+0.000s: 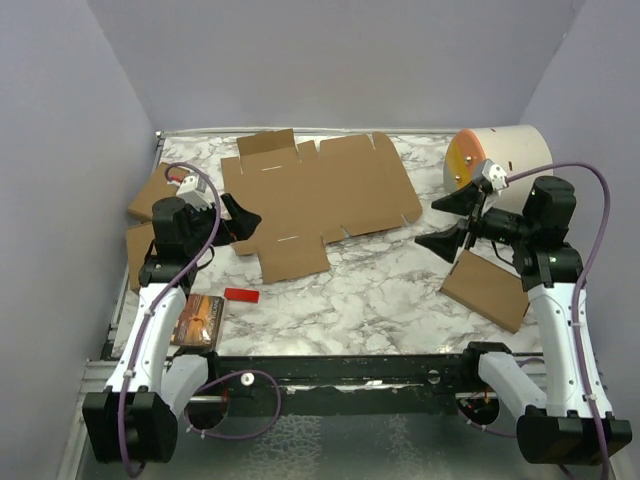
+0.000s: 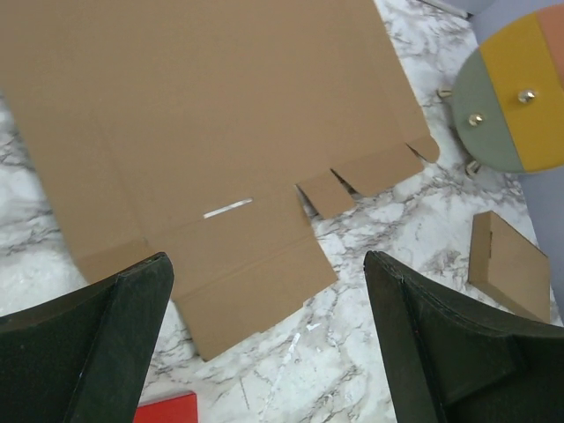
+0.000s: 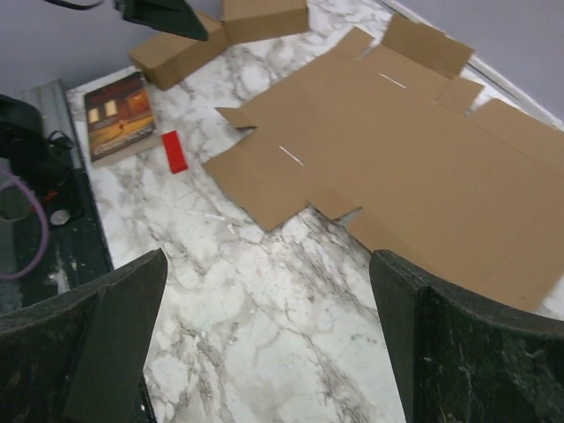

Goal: Fold the paper box

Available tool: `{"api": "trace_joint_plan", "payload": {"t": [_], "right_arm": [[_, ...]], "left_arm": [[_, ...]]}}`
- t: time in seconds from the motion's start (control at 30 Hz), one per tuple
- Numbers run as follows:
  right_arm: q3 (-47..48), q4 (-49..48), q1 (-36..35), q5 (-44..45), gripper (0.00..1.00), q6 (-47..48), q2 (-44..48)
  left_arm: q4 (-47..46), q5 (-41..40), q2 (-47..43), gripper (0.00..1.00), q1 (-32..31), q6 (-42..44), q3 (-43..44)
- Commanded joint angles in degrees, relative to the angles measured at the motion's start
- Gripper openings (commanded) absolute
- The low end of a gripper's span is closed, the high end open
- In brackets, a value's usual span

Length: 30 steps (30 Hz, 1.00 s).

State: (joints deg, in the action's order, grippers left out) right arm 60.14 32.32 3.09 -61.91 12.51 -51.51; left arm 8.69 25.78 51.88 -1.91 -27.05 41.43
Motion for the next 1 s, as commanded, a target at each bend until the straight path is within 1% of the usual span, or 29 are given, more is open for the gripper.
{"api": "trace_joint_plan", "payload": {"t": [0.0,0.07,0.13,0.2,0.27,0.37,0.5,0.6,0.73,0.97], "right_arm": [[-4.4,-9.3,0.1,-13.4,0.99,-6.4,-0.7],[-5.1,-9.8,0.1,-16.8,0.99,-6.2,-1.8],[-5.0,-8.3,0.1,-16.6,0.99,-4.4,-2.6],[-4.1,-4.0,0.0,-15.4,0.99,0.1,-4.2],[-3.3,-0.2,0.0,-13.1,0.99,3.9,-6.3],[-3.1,4.5,0.0,-11.7,0.99,10.7,-9.3],[-4.8,5.5,0.0,-11.0,0.99,14.1,-11.5],[-6.2,5.2,0.0,-11.1,0.99,15.4,-12.4],[-6.7,4.8,-0.3,-10.2,0.99,16.7,-14.3],[-5.8,5.3,-1.9,-8.8,0.99,17.4,-17.9]], "left_arm": [[-1.8,3.6,2.2,0.93,5.0,-2.9,-1.6],[-4.4,5.5,3.7,0.93,6.5,-7.1,-3.5],[-7.9,7.5,4.9,0.92,7.4,-11.1,-5.9],[-10.8,8.0,6.0,0.91,7.5,-14.0,-8.3],[-11.7,6.4,6.8,0.89,7.5,-15.9,-10.1],[-10.1,2.1,7.8,0.84,7.5,-17.5,-11.6],[-5.7,-3.6,8.5,0.84,7.5,-19.1,-12.8],[-7.1,-6.6,7.7,0.84,7.5,-20.5,-15.8],[-13.5,-7.9,8.5,0.75,7.5,-23.4,-19.4],[-22.0,-3.1,19.3,0.60,7.5,-25.4,-17.6]]}}
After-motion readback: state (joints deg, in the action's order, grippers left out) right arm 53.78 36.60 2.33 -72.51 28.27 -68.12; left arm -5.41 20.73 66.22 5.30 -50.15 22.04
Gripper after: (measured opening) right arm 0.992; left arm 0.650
